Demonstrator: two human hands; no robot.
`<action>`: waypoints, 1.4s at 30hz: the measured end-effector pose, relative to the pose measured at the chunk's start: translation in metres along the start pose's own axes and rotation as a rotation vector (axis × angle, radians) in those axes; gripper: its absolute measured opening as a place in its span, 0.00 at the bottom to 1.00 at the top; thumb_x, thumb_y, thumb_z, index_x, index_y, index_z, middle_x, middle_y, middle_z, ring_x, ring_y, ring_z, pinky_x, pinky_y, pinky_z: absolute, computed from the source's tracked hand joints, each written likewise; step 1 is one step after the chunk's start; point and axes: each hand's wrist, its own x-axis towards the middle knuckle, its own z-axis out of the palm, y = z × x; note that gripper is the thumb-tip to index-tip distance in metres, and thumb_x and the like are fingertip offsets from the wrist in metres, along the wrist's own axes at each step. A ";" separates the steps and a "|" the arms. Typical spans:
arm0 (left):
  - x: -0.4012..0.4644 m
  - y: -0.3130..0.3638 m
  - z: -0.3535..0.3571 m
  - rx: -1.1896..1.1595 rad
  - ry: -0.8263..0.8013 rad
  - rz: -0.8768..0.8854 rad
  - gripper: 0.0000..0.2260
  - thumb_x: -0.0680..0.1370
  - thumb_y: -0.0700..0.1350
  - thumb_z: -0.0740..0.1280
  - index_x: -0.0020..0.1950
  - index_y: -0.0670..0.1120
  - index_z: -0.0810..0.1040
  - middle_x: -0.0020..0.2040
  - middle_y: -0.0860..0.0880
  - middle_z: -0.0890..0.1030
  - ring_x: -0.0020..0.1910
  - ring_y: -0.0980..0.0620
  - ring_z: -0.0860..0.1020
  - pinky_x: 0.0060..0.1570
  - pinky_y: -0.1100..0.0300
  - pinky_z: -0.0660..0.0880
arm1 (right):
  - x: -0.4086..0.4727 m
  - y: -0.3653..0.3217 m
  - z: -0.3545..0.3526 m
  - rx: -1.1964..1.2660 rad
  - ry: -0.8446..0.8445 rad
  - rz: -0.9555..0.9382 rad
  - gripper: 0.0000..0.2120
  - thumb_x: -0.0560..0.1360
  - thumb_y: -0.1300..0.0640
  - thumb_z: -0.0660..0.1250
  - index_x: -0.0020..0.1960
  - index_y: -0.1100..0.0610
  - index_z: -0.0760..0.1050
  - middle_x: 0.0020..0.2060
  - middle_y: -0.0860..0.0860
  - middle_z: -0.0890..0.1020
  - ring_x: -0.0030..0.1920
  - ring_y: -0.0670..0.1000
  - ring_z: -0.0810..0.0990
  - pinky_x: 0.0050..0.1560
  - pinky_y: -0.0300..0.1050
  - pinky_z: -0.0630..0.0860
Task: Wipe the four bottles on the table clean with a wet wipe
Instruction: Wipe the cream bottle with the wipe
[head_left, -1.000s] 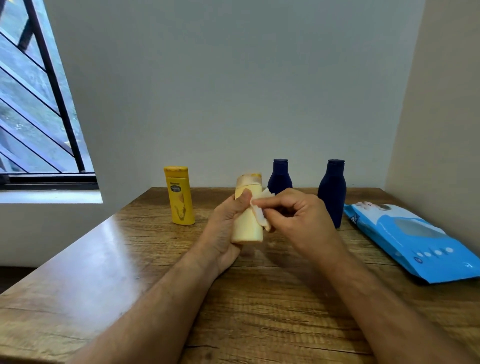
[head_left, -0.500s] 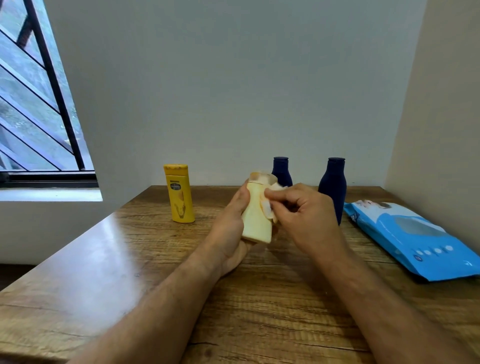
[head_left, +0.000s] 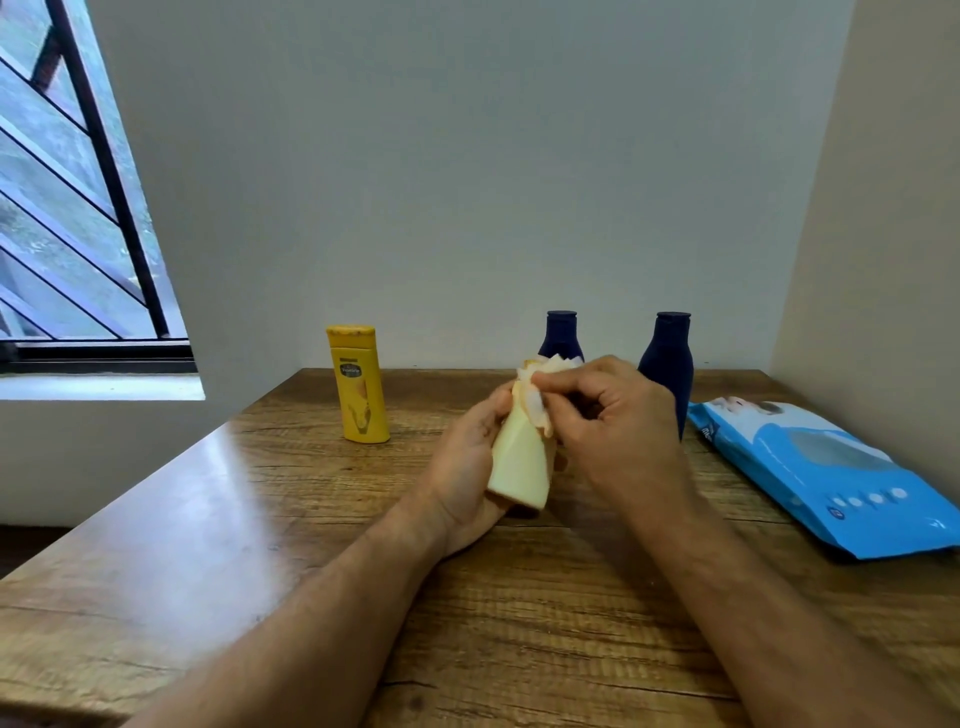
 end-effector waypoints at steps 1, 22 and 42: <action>-0.001 0.001 -0.001 -0.011 0.008 0.011 0.18 0.85 0.53 0.55 0.64 0.47 0.80 0.53 0.41 0.83 0.50 0.46 0.81 0.55 0.48 0.76 | -0.002 -0.001 0.001 -0.021 -0.061 -0.039 0.10 0.74 0.55 0.72 0.55 0.50 0.83 0.50 0.44 0.80 0.51 0.41 0.78 0.53 0.37 0.78; -0.001 0.002 0.001 -0.082 0.019 0.060 0.32 0.83 0.64 0.48 0.69 0.43 0.77 0.62 0.38 0.81 0.65 0.41 0.79 0.69 0.44 0.71 | -0.006 -0.002 0.002 -0.154 -0.271 -0.290 0.10 0.74 0.52 0.71 0.55 0.49 0.83 0.50 0.42 0.78 0.49 0.41 0.77 0.49 0.34 0.77; -0.004 0.006 0.005 0.131 0.098 0.069 0.24 0.84 0.61 0.52 0.63 0.48 0.81 0.58 0.39 0.84 0.58 0.40 0.82 0.61 0.40 0.76 | -0.007 -0.004 0.009 -0.120 0.002 -0.271 0.09 0.75 0.56 0.71 0.55 0.54 0.82 0.49 0.47 0.81 0.49 0.43 0.79 0.50 0.37 0.79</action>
